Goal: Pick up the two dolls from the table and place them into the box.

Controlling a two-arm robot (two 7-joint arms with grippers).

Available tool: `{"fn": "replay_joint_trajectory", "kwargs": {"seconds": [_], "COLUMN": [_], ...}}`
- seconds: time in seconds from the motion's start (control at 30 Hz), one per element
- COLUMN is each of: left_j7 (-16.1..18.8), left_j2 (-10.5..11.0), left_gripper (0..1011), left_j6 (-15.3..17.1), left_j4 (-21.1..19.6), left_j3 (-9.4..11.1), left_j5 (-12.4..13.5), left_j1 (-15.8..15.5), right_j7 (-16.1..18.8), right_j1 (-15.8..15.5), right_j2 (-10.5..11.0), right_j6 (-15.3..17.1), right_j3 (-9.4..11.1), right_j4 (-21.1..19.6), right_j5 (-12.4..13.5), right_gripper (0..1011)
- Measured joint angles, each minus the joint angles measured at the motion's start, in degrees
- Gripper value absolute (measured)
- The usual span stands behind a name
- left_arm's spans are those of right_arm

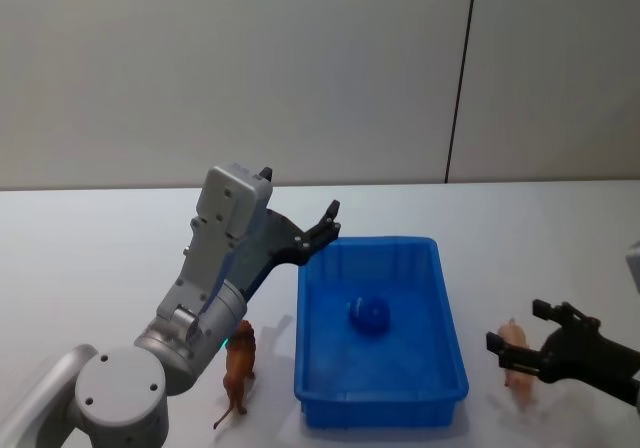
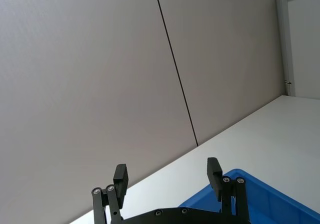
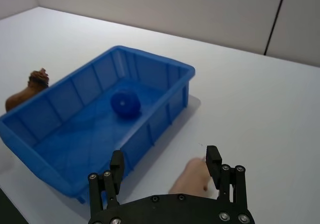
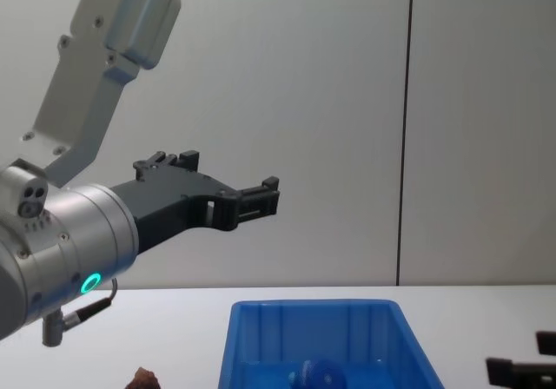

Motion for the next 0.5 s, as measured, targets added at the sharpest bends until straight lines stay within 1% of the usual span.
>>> {"fn": "replay_joint_trajectory", "kwargs": {"seconds": [0.27, 0.5], "left_j7": [0.0, 0.0], "left_j2": [0.0, 0.0], "left_gripper": [1001, 1001], "left_j6": [0.0, 0.0], "left_j4": [0.0, 0.0], "left_j3": [0.0, 0.0], "left_j5": [0.0, 0.0], "left_j1": [0.0, 0.0], "right_j7": [-1.53, -1.89], "right_j1": [-0.82, -0.74], "right_j2": [0.93, 1.0], "right_j6": [2.44, 4.79], "right_j3": [0.33, 0.24], "right_j4": [0.28, 1.5], "right_j5": [0.22, 0.25], "right_gripper": [1004, 1004]}}
